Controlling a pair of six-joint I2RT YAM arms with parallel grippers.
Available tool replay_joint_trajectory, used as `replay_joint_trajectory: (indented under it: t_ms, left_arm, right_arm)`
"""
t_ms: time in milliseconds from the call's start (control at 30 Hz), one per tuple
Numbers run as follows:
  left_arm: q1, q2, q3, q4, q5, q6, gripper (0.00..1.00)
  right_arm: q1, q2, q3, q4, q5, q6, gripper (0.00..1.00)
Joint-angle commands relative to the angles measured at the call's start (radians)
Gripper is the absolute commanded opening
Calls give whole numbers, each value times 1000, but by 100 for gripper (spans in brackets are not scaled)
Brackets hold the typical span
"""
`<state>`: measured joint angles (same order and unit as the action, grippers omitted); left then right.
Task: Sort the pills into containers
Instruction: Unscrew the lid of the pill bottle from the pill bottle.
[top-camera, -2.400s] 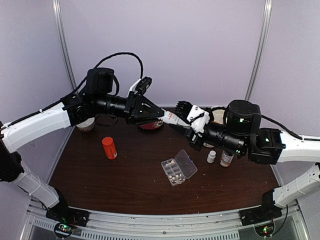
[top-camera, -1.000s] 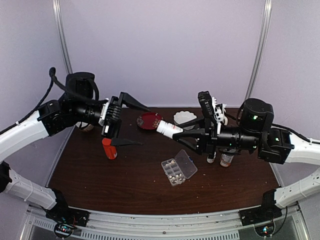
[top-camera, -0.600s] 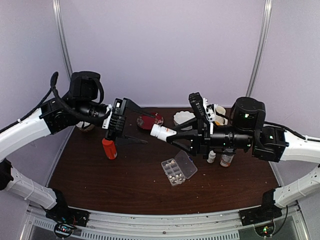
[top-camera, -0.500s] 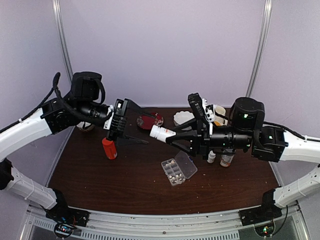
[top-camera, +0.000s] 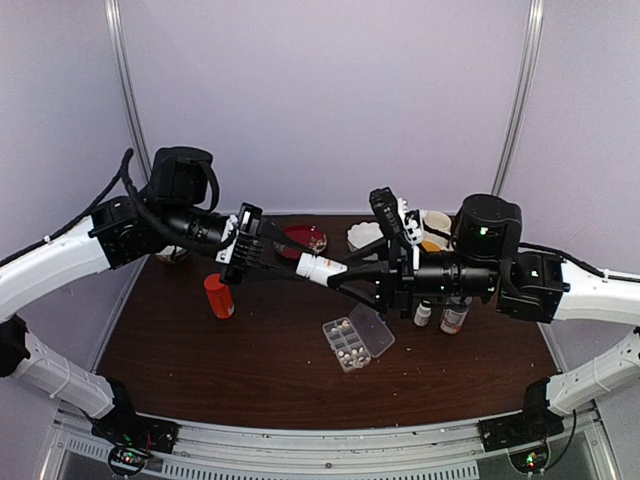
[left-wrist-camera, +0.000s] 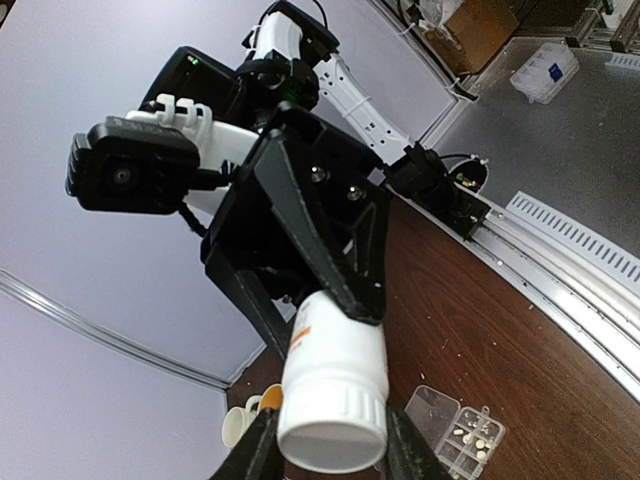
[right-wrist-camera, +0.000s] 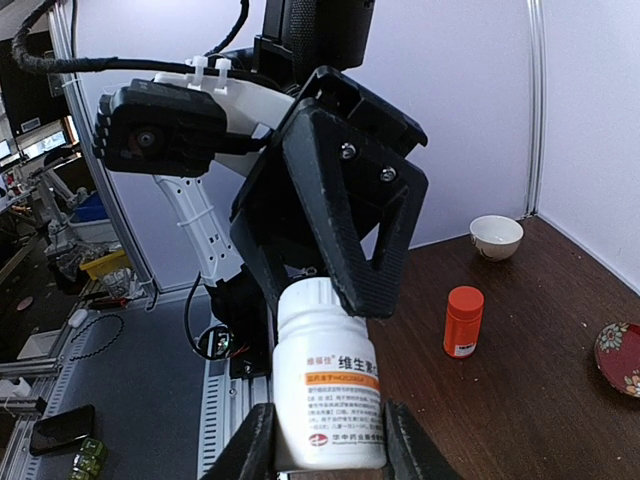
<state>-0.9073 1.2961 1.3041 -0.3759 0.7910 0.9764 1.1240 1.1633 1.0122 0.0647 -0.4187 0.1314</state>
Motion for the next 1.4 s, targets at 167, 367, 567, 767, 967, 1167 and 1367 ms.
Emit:
replay_joint_trajectory:
  t_ms: [167, 367, 567, 767, 967, 1167, 1367]
  left_arm:
    - [-7, 12, 44, 18, 2, -45, 19]
    - [-7, 12, 51, 103, 0, -287, 11]
    - [-30, 12, 91, 149, -28, -633, 6]
    - [-45, 20, 124, 168, -82, -938, 0]
    - [-42, 14, 142, 194, -195, -1191, 0]
    - [-26, -12, 137, 202, -332, -1375, 0]
    - [-2, -2, 105, 272, -297, -1518, 0]
  right_arm:
    - [-3, 5, 32, 15, 2, -17, 6]
    - [-3, -1, 45, -58, 67, -158, 7]
    - [1, -22, 42, -110, 123, -418, 5]
    - [9, -15, 62, -77, 279, -590, 0]
    - [16, -19, 17, 29, 409, -652, 0]
    - [32, -52, -84, 167, 518, -690, 0]
    - [35, -59, -139, 230, 543, -675, 0]
